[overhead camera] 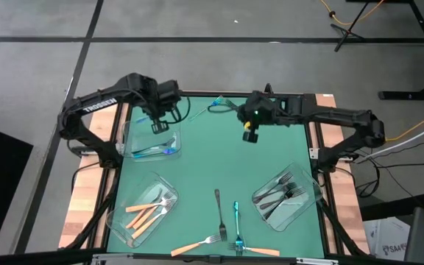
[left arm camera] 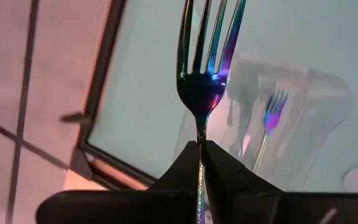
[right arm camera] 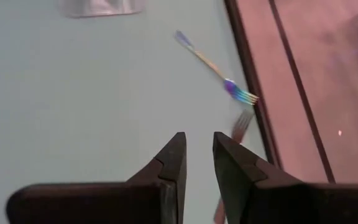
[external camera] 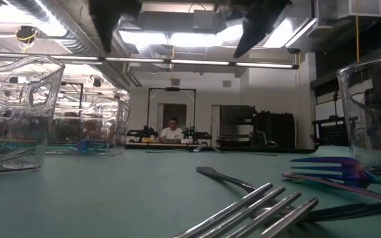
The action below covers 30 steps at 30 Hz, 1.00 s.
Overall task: Sort silverware by color (type)
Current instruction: Put the blue fork into the top transparent bin
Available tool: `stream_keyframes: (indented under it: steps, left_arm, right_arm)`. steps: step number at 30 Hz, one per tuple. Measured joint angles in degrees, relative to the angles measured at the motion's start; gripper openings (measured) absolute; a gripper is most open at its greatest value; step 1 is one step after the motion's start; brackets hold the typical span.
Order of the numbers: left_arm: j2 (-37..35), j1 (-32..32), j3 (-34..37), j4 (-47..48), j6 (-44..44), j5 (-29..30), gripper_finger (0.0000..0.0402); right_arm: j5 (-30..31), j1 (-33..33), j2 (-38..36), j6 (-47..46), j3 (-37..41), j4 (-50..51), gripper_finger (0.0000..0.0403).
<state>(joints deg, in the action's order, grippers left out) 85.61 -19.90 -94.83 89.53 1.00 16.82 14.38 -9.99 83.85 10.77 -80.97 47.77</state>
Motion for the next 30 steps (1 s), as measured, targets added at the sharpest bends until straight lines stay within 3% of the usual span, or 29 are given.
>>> stream_keyframes:
  steps: [15,30]
  left_arm:
    - [-4.14,0.07,29.94,-16.67,-0.27,-6.68,0.0005]
    - [-4.14,0.15,42.23,-23.63,-0.21,-7.32,0.0008]
  right_arm:
    - [-0.11,-11.03,0.00,1.94,0.01,-1.90,0.0069]
    - [-0.16,-17.24,0.00,1.96,0.02,-1.90,0.0069]
